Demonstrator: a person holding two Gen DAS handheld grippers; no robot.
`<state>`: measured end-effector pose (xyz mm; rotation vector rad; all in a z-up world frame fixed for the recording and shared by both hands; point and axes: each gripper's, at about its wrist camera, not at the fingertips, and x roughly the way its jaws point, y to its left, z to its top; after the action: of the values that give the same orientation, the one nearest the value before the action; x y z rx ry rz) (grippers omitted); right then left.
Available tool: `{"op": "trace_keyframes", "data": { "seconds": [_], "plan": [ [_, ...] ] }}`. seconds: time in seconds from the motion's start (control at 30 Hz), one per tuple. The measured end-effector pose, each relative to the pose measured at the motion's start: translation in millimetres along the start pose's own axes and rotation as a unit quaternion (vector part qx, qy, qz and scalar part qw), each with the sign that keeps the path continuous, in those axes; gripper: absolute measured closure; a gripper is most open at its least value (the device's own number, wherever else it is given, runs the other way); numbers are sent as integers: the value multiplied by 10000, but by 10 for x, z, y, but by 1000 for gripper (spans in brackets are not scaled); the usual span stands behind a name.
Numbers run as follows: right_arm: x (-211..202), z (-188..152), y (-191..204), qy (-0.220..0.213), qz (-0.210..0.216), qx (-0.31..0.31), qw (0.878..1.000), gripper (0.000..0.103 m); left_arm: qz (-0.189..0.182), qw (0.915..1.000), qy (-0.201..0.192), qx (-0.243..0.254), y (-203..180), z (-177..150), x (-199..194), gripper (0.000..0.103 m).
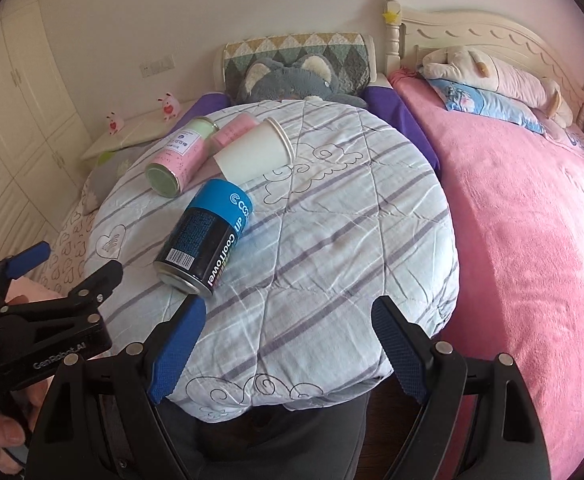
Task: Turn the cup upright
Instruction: 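Move the left gripper to the blue cup and grasp its body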
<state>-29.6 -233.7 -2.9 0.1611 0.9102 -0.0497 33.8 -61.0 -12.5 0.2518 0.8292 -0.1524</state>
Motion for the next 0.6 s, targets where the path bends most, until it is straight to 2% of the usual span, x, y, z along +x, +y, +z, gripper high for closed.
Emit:
{"op": "trace_keyframes", "data": {
  "seconds": [0.23,0.6],
  "plan": [
    [-39,-30,9,-104,36,33,9999,17,-148,9999,-44,-42,37,43,-39,0],
    [-72,-43,117,-180,51,-53,9998,17,-148,9999,-59,-62,66,52,-74,0]
  ]
}}
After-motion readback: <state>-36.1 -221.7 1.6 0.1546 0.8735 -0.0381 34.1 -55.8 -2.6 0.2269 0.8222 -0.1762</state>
